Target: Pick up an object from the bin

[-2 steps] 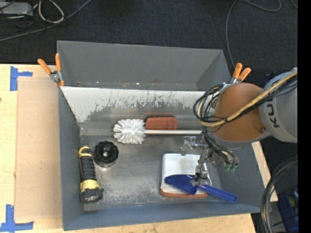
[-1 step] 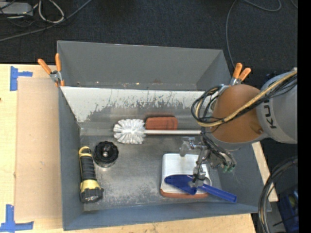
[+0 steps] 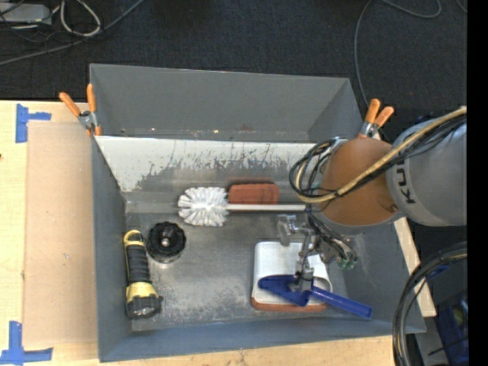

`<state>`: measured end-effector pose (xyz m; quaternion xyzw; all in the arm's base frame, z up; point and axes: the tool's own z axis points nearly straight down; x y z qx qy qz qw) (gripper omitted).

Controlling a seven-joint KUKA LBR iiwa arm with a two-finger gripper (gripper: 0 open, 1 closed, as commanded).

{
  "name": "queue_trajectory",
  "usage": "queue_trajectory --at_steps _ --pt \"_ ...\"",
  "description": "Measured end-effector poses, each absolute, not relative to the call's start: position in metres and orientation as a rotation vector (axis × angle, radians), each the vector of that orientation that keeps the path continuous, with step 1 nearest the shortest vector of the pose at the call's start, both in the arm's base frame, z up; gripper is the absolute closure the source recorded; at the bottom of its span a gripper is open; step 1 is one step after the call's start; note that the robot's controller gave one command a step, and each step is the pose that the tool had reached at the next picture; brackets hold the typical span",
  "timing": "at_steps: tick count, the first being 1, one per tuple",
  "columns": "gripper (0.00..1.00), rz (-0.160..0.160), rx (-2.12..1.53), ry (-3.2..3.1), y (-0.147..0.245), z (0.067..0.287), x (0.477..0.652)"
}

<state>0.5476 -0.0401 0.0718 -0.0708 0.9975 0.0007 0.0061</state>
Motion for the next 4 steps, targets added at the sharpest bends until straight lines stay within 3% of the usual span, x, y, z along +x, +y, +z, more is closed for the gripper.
queue_trajectory --at_steps 1,2,4 --pt "1.00 0.000 -0.134 3.117 -0.038 0.076 0.549" --pt "1.00 0.000 -0.133 3.117 -0.038 0.076 0.549" --pt "1.00 0.001 -0.131 3.125 -0.038 0.103 0.547"
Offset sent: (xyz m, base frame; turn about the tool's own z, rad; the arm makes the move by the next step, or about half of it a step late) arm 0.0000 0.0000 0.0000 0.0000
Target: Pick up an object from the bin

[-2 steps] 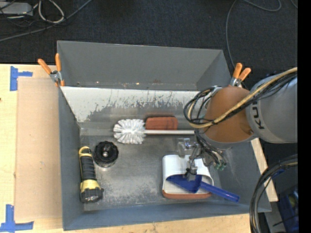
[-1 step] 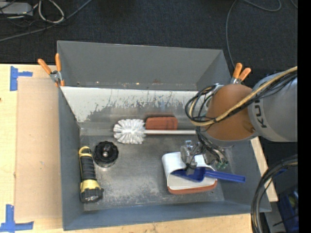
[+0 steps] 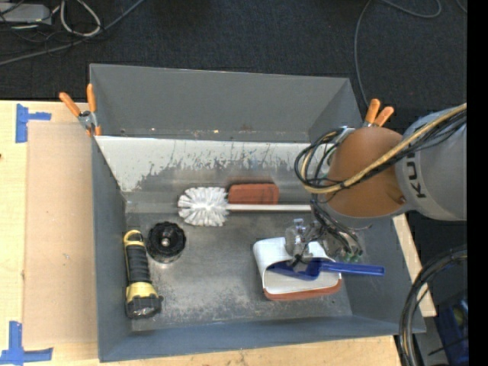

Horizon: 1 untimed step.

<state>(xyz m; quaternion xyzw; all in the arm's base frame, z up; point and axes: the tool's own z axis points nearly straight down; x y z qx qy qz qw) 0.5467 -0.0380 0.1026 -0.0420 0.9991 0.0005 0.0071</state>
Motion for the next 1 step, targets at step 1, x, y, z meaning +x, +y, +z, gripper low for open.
queue_trajectory --at_steps 1 --pt "1.00 0.003 -0.131 3.130 -0.0374 0.1430 0.5455"
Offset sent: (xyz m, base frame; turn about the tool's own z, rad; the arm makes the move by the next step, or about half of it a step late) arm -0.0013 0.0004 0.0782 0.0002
